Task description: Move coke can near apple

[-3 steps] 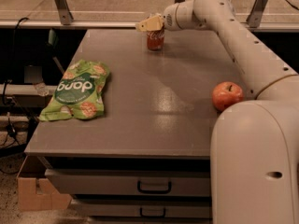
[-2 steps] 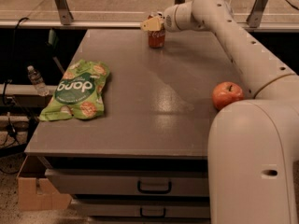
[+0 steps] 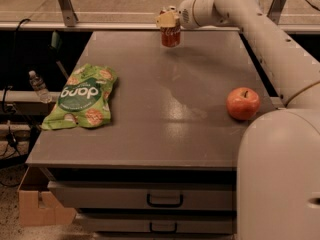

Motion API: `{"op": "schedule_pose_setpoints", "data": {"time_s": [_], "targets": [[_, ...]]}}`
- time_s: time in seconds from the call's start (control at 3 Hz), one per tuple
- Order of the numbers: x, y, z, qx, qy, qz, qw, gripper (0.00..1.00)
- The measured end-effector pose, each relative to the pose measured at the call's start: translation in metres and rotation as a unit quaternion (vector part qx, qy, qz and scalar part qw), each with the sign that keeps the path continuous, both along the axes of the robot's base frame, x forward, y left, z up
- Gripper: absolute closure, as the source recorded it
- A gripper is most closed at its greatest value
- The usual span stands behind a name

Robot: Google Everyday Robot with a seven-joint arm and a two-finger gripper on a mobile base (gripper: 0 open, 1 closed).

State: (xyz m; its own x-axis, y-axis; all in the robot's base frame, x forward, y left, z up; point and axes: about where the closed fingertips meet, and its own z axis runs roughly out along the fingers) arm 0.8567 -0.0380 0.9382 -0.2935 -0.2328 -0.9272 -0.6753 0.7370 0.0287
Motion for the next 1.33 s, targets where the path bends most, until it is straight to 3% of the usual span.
{"op": "schedule_pose_setpoints", "data": {"time_s": [0.33, 0.67, 1.33], "targets": [[-0.031, -0.007, 0.032, -0.010, -0.015, 0.025, 0.9995, 1.00], [-0.057, -0.020, 0.044, -0.017, -0.015, 0.037, 0.9990, 1.00], [-0.108, -0.060, 0.034, -0.012, -0.009, 0.035, 0.9993, 1.00]]}}
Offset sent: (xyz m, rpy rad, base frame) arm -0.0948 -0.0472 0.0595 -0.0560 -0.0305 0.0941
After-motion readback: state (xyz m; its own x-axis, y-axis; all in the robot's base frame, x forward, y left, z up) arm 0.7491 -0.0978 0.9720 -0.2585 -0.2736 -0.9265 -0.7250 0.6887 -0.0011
